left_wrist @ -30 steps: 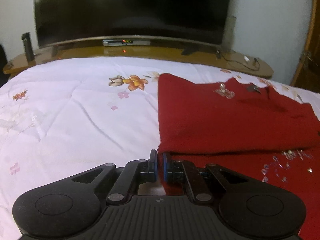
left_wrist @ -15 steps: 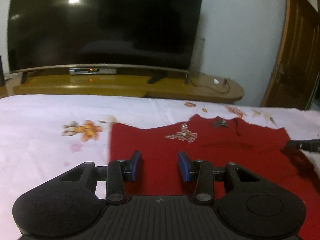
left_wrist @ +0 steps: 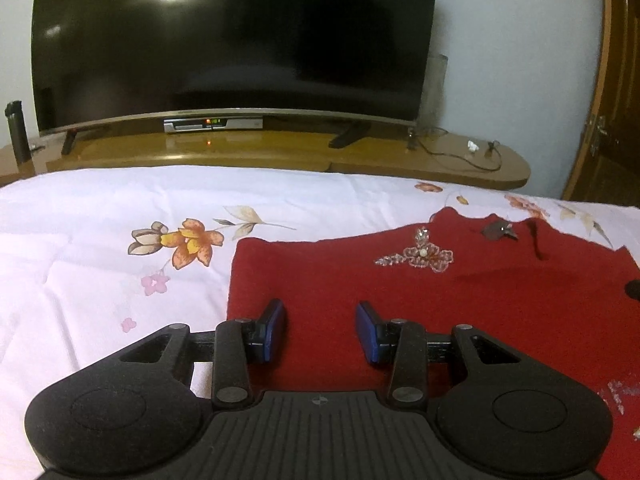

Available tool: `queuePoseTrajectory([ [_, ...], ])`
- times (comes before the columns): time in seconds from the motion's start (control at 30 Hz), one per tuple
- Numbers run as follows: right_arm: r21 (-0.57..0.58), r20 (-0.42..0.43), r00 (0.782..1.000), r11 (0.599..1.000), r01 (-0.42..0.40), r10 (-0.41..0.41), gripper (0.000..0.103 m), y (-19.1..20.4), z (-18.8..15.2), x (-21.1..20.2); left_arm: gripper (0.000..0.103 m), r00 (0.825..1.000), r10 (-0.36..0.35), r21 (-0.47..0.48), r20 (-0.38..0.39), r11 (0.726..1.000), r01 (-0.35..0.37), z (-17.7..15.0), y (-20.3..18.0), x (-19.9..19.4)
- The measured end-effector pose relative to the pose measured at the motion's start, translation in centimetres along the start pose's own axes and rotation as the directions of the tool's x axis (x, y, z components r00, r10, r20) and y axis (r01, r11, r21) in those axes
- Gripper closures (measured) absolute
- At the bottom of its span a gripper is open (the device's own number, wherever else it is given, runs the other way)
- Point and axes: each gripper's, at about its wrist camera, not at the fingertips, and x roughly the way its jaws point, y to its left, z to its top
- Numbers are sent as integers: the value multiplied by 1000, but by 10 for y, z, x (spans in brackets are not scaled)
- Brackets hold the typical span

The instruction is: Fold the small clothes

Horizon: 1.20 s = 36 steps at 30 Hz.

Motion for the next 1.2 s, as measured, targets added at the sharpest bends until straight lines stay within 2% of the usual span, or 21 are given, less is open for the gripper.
queuePoseTrajectory([
  [0.1,-2,-20,1000,1000,-5,5,97,-1,4,-2,63,998,25,67,62,997,-30,3,-11,-28],
  [0.13,-15,-21,1000,1000,-11,10,90,1,6,-10,62,997,9,82,77,997,-15,3,-13,-37],
  [0.17,-27,-1,1000,999,-20,20,75,3,6,-23,62,997,-6,86,81,996,-1,1,-15,-44],
  [0.2,-37,26,999,999,-32,33,71,5,6,-35,62,997,-18,89,81,996,11,-1,-17,-48],
  [0.27,-39,34,997,997,-72,74,72,9,2,-46,62,999,-32,112,35,993,28,-11,-23,-43],
  [0.3,-47,19,996,995,-86,87,75,12,-1,-45,57,1000,-9,131,-17,991,12,-17,-26,-34],
  [0.37,-115,-49,998,992,-47,42,75,19,-18,-29,54,1000,4,111,-13,994,-2,-19,-24,-32],
  [0.4,-132,-24,999,990,-38,35,75,21,-21,-30,54,1000,12,95,-18,995,-10,-14,-23,-35],
  [0.43,-136,-31,999,990,-30,27,75,22,-18,-31,54,999,32,96,19,995,-34,-10,-25,-45],
  [0.47,-136,-43,999,990,-22,16,75,24,-14,-33,50,997,24,117,71,993,-32,-10,-28,-56],
  [0.5,-136,-32,999,990,-29,25,74,26,-10,-40,31,994,8,134,106,991,-22,-11,-31,-64],
  [0.53,-142,1,999,989,-52,53,75,28,-9,-50,19,994,0,145,106,989,-15,-12,-34,-66],
  [0.57,-164,37,996,983,-77,84,74,29,-11,-58,10,998,7,157,64,987,-17,-15,-37,-59],
  [0.6,-193,23,997,979,-61,67,74,31,-14,-55,8,1000,29,172,-13,985,-26,-18,-39,-46],
  [0.63,-213,-46,999,977,-25,16,74,33,-19,-42,5,998,36,145,-57,989,-28,-24,-37,-35],
  [0.7,-163,-47,998,986,-37,30,73,25,-23,-37,4,998,20,38,-63,999,-17,-24,-24,-35],
  [0.73,-129,-59,997,990,-49,42,73,21,-20,-37,4,998,44,15,-55,999,-43,-22,-21,-40],
  [0.8,-68,-66,996,995,-71,67,73,11,-13,-46,4,996,76,26,-37,997,-75,-26,-21,-57],
  [0.93,-30,-26,994,994,-109,109,71,-14,-23,-80,4,995,93,16,-37,996,-93,-54,-14,-101],
  [1.1,108,-74,988,986,-127,136,69,-58,-65,-127,4,985,132,-6,-111,991,-134,-106,-16,-156],
  [1.2,200,-103,983,971,-128,151,71,-78,-93,-157,8,986,103,-35,-132,993,-109,-134,-22,-189],
])
